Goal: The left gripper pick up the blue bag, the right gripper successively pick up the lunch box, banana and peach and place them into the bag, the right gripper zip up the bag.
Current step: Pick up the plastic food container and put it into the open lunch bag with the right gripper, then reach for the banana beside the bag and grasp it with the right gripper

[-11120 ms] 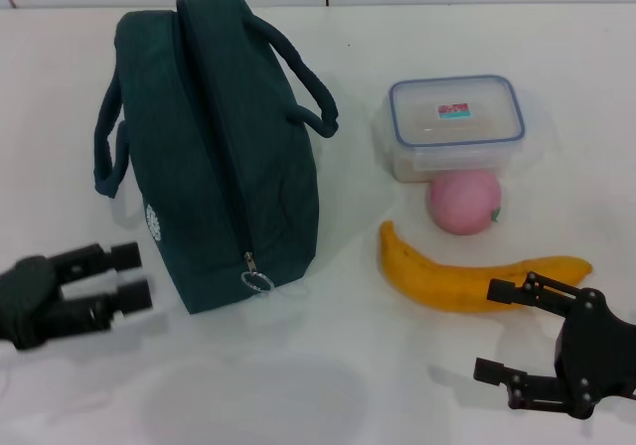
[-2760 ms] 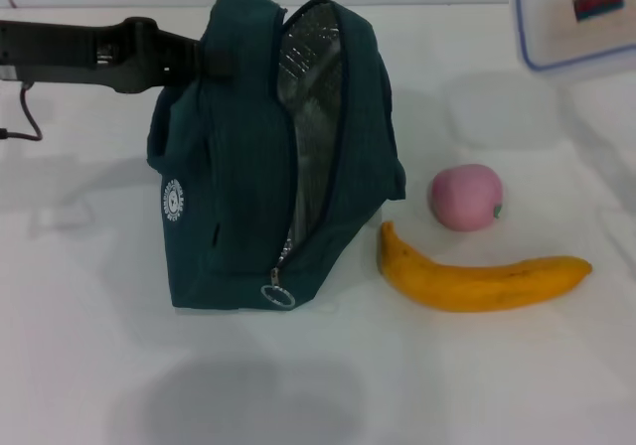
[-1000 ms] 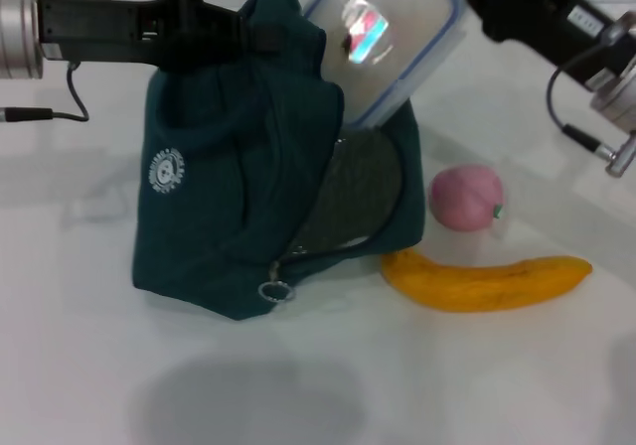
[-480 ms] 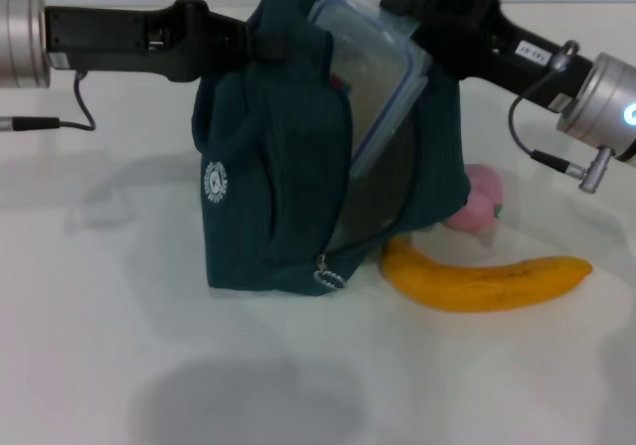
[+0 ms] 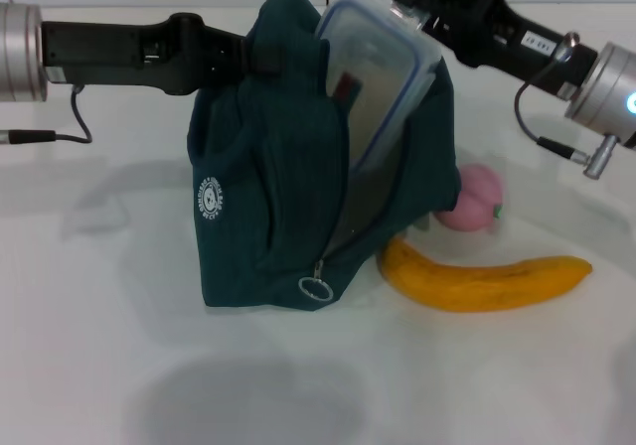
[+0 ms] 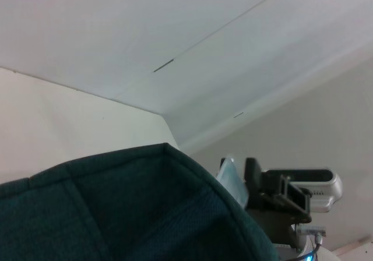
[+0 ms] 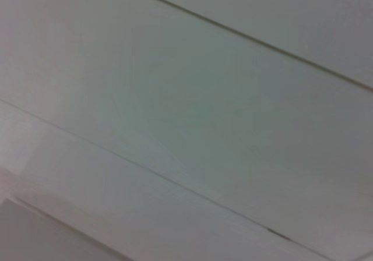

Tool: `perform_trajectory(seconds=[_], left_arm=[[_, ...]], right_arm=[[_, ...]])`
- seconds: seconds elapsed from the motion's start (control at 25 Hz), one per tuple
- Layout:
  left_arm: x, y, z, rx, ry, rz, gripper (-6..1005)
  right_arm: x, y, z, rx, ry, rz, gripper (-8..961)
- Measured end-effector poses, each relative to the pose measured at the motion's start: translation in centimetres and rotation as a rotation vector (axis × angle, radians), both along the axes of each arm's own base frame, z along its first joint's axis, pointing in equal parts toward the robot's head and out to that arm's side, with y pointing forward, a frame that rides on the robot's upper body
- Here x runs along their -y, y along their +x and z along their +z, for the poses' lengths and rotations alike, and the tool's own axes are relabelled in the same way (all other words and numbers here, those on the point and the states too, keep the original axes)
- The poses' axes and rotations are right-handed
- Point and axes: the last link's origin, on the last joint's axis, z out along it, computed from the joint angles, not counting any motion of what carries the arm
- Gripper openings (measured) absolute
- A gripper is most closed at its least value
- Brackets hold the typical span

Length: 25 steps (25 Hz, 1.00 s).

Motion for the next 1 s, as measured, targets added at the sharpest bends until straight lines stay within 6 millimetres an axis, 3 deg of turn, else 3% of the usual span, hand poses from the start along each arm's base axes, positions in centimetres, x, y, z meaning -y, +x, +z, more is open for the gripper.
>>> perform_trajectory(seconds=[0.16,0.36,0.52,0.6,0.92,1.0], left_arm=[[-0.1,0.1,0.1,0.0,0.005,-0.003,32],[-0.2,0.1,0.2,-0.001,0.01,-0.001,32],[-0.3,-0.2,0.6,0.0,0.031,0.009,32],[-0.4,-0.3,0.8,-0.001,0.038,0.015,32],[-0.4,-0.7,1.1,0.005,0.05,0.028,32],[-0.4,-0.7,1.1,0.003,0.049,0.029,32]], right_arm=[[-0.1,0.0,0.5,-0.003,0.021,0.01,104],[-0.2,-0.2,0.6,-0.008,0.027,0.017,327],[0.3,0.0,1.3,0.002,0.085,0.065,443],[1.1,0.5,2.4,0.015,0.159,0.124,501],[3.5,2.7,6.9,0.148,0.312,0.295,572],[3.6,2.5,8.1,0.246,0.303,0.375,667]])
